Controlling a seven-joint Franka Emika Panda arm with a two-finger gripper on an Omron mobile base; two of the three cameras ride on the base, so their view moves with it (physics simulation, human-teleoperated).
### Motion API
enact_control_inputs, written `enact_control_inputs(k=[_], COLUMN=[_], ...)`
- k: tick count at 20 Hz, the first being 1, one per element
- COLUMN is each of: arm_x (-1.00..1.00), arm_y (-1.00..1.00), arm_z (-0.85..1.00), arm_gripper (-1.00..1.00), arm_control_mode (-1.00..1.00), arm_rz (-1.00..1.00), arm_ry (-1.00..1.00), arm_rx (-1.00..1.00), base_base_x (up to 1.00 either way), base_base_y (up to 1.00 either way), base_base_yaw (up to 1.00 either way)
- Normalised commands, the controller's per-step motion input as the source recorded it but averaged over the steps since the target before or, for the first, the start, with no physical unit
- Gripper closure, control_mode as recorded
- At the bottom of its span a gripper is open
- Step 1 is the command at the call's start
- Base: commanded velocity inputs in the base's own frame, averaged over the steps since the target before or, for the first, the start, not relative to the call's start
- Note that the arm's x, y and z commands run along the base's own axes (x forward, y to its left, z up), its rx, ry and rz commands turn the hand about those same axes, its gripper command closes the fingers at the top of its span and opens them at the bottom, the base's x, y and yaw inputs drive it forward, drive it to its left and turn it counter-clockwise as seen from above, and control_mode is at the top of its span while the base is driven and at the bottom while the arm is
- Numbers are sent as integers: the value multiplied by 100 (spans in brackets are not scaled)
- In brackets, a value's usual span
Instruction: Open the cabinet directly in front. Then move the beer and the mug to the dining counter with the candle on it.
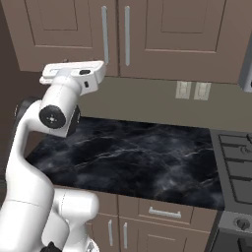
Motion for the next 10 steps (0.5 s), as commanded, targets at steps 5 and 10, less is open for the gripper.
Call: enact_control_inputs(k=[5,10], arm_x=[20,25], arm_y=[-3,0], arm_z=[0,0], arm_gripper=[-100,-100], arm_control_mode=[-100,-100], arm_rz=[0,-1], arm_ry=[0,0], arm_rx=[0,0], base_base_x=[0,0], base_base_y=[0,0], base_base_yaw=[0,0])
